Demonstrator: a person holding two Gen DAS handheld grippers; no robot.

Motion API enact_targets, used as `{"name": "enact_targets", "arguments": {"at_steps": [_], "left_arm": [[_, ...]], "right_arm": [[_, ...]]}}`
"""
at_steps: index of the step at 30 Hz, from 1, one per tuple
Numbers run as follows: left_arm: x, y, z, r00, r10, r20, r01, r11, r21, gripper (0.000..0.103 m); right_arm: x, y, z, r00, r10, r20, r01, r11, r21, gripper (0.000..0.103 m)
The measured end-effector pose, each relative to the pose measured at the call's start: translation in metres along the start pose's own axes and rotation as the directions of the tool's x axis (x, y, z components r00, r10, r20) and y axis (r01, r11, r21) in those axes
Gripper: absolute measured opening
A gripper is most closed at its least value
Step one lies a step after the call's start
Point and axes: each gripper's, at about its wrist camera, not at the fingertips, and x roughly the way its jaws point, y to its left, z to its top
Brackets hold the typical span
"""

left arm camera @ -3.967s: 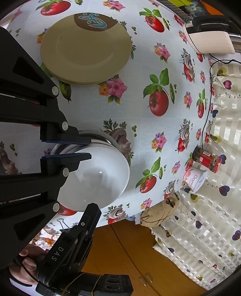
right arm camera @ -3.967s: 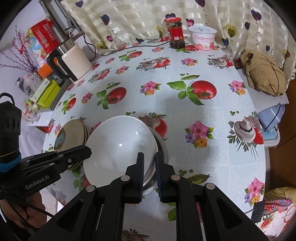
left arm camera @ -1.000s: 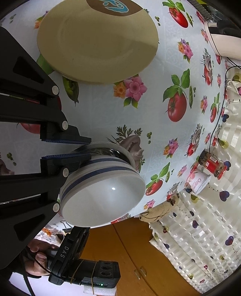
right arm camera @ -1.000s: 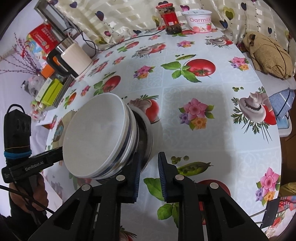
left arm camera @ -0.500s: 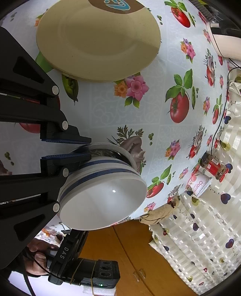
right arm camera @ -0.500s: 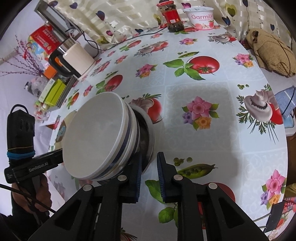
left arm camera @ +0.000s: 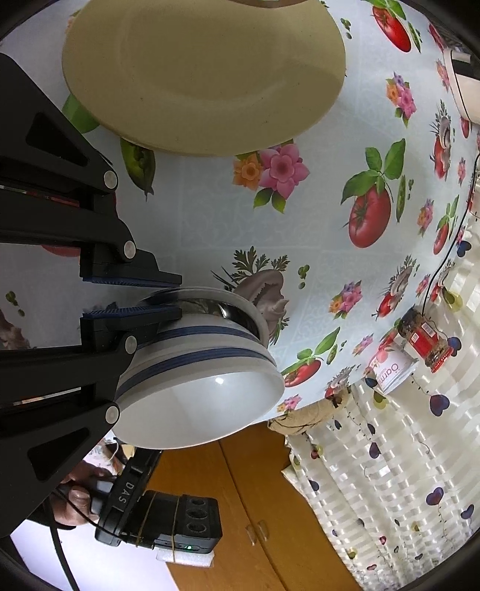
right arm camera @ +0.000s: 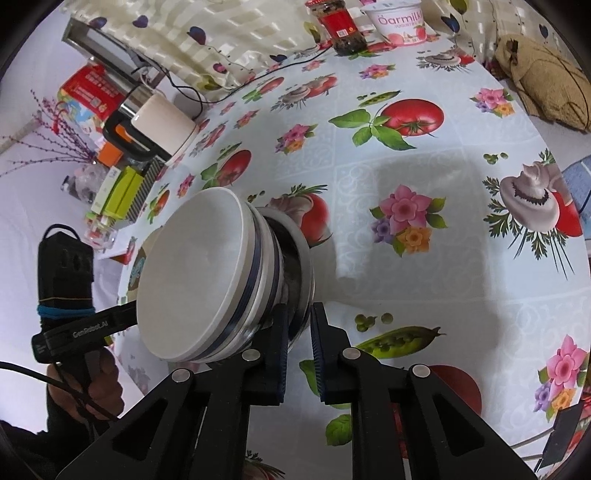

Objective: Organize plates and bowls

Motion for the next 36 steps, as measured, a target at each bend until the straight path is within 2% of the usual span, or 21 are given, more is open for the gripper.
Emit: {"name": "enact_targets", "arguments": {"at_steps": [16,36], "left_arm": [[0.004,0.007,0.002,0.999,-0.045,-0.006,0.045,0.999,-0.01,0.01],[0.003,-0.008,0.0,0.999,0.031,0.016,-0.032,0.998,0.06,0.01]], "right_arm": [[0.005,-0.015,0.005,0.994,0.105,-0.019,-0.104,0.993,0.063,0.014],[0.004,-0.01,0.003,0.998,0.062,0.008,-0.062,0.997,0.041,0.012]]}}
